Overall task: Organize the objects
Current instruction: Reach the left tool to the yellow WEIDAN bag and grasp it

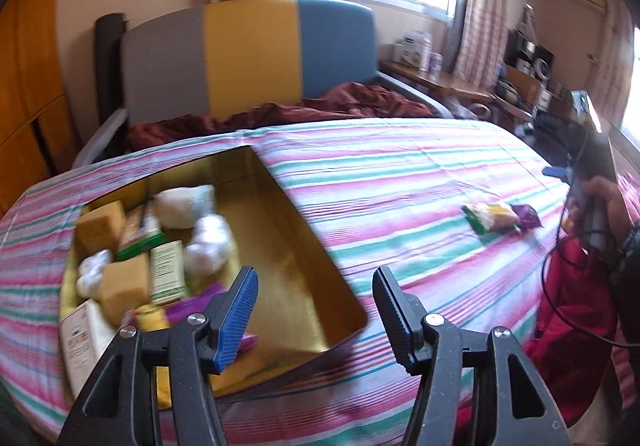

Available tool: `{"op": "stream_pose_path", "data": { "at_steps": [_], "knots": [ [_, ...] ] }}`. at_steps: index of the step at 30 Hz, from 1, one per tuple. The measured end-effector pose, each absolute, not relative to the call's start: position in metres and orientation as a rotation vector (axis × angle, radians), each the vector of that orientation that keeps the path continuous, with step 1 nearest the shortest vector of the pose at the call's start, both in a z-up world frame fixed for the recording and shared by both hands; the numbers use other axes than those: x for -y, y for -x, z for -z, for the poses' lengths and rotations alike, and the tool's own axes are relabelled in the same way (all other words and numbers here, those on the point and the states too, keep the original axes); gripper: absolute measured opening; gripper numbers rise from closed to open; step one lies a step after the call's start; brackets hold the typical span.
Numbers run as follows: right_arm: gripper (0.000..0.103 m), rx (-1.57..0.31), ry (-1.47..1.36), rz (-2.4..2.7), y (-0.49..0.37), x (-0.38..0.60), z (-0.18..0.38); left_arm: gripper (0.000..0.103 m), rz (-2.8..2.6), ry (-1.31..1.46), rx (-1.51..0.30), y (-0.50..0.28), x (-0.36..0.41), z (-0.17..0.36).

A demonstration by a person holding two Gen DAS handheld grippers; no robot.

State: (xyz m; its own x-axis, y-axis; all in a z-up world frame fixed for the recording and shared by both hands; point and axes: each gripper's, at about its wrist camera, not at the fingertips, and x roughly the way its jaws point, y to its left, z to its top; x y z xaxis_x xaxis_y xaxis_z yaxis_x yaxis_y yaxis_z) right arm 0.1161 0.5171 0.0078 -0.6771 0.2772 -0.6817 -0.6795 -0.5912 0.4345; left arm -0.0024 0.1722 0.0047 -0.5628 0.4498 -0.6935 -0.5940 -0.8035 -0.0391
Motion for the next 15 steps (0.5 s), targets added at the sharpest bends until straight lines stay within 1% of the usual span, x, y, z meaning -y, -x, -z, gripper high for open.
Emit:
{"op": "stream_pose_path", "data": {
  "at_steps": [9,11,13,15],
  "knots": [
    [0.099,-1.203,0.602,-2.222,-0.142,-0.533,-0.002,0.061,-2.073,0.938,-0.455,-0.01,-0.289,0.017],
    [0.1,-1.246,0.576,-2.221,-0.146,-0.535,0.0,0.063,-2.014,0.911,-0.532,-0.011,-0.317,0.024],
    [0.101,-1.273,0.562,-2.228,-0.148,-0.535,0.0,0.07,-1.962,0.88,-0.608,-0.012,-0.341,0.031],
    [0.101,-1.28,0.575,-2.245,-0.145,-0.534,0.0,0.07,-1.908,0.858,-0.673,-0.011,-0.365,0.037]
  ]
}}
